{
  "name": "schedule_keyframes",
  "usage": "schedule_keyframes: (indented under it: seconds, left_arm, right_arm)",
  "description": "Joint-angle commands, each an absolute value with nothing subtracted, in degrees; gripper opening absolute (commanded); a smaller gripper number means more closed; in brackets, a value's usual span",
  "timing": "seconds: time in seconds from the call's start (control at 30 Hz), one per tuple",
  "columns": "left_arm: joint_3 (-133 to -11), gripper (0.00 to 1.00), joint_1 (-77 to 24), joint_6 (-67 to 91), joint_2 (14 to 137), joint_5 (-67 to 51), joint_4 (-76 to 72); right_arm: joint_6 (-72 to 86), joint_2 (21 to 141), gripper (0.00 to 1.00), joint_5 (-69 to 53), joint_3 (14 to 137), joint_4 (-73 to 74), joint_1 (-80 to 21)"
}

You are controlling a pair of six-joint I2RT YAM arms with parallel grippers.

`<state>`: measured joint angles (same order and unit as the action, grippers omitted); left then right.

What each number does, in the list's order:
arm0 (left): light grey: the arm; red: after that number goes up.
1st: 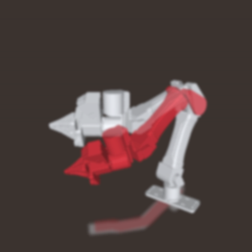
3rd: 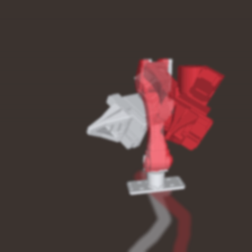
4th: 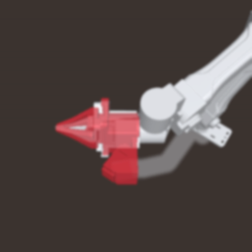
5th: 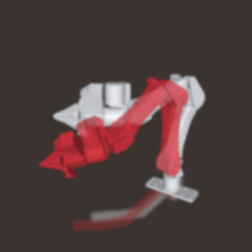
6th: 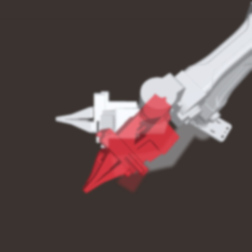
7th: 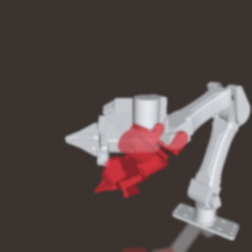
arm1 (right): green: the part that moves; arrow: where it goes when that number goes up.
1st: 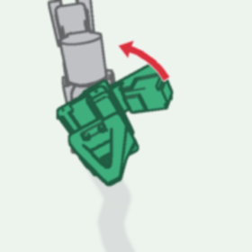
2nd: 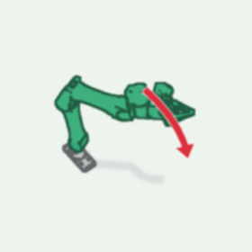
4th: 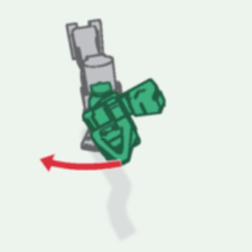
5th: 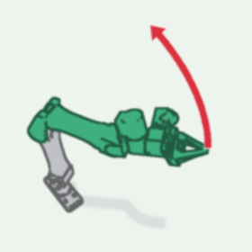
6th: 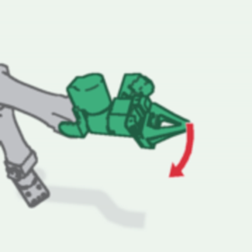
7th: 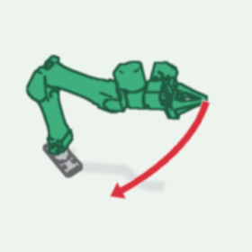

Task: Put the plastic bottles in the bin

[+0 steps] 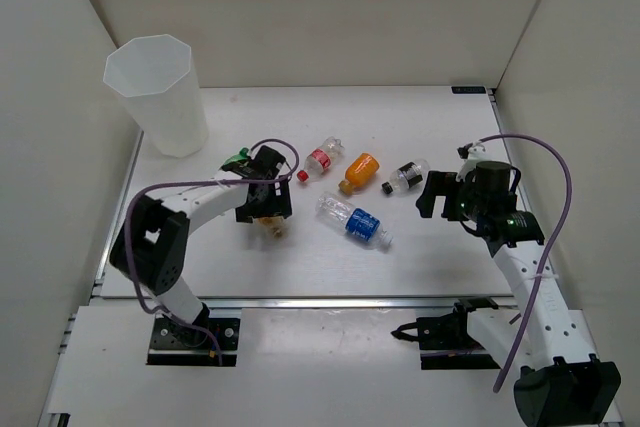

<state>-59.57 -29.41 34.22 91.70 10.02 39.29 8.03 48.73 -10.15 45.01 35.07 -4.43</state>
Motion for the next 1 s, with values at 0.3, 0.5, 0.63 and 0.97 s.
schedule_keyframes:
  seconds: [0.3, 0.5, 0.63, 0.97]
  left_arm:
    - [-61.2, 0.61, -24.8, 34.8, 94.7, 8.4, 34.7]
    - [-78.8, 0.5, -23.6, 28.3, 86.6, 9.1, 41.7]
    - [-94.5, 0.57, -22.1, 22.9, 83.8, 15.4, 41.7]
    - [-124.4, 0.55, -1.2, 20.8, 102.3, 28.1, 34.3]
  right_arm:
    - [9.5, 45.2, 0.99, -11.9, 42.2, 31.4, -6.5]
    - [9.1, 44.6, 0.99, -11.0, 42.4, 29.6, -8.9]
    - [8.4, 44.7, 0.99, -12.9, 41.7, 27.5, -8.3]
    - [7.6, 50.5, 0.99, -12.7, 44.8, 23.4, -14.3]
